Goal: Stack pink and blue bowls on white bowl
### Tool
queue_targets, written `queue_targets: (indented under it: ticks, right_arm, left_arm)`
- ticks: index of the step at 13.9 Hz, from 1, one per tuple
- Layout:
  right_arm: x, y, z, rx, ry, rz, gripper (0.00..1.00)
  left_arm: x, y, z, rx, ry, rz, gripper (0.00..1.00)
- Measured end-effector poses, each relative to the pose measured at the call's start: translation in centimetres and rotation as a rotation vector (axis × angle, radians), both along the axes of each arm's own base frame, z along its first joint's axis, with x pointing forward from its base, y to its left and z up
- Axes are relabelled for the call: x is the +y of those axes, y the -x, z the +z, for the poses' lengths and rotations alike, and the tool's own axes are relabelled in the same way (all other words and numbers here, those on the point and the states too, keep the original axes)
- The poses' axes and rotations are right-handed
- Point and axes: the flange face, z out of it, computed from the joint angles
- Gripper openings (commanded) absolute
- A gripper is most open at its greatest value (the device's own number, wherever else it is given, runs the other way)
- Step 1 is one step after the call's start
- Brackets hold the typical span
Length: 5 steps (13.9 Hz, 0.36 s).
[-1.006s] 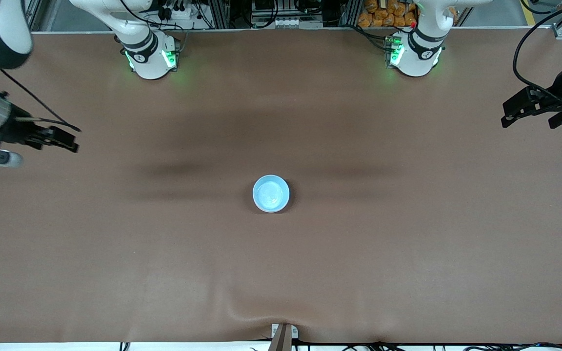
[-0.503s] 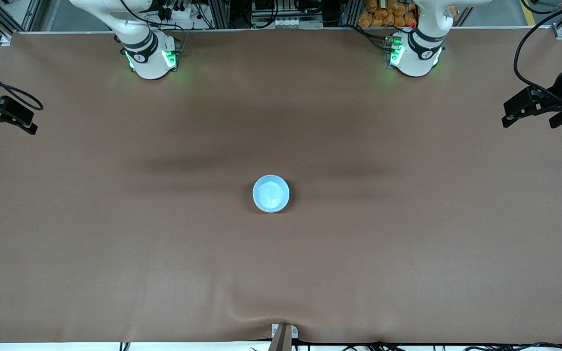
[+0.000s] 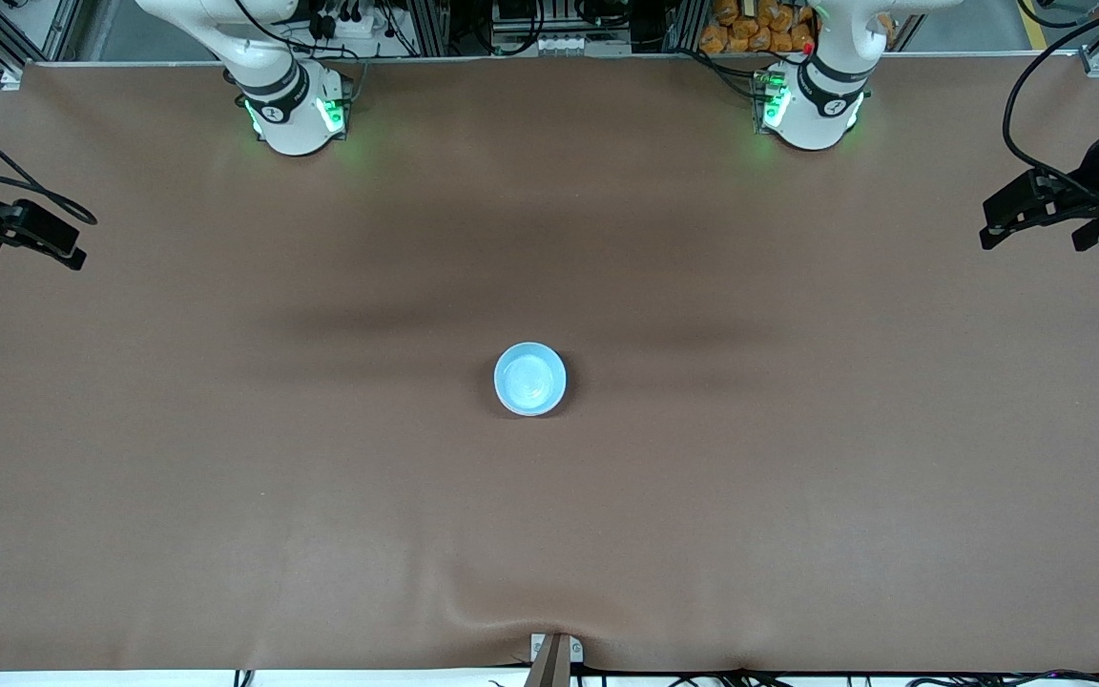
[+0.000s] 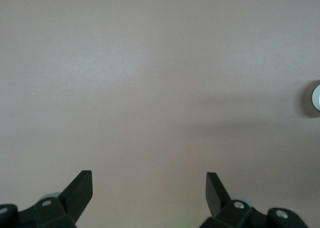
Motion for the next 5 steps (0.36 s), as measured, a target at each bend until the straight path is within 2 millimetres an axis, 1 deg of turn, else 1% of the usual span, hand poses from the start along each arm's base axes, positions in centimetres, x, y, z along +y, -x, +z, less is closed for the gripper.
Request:
queue_targets:
  ticks: [5]
  right_arm:
    - [0.34, -0.09, -0.25, 0.008, -0.001, 0.08, 1.0]
  left_arm:
    - [-0.04, -0.08, -0.24, 0.005, 0.0, -0.001, 1.0]
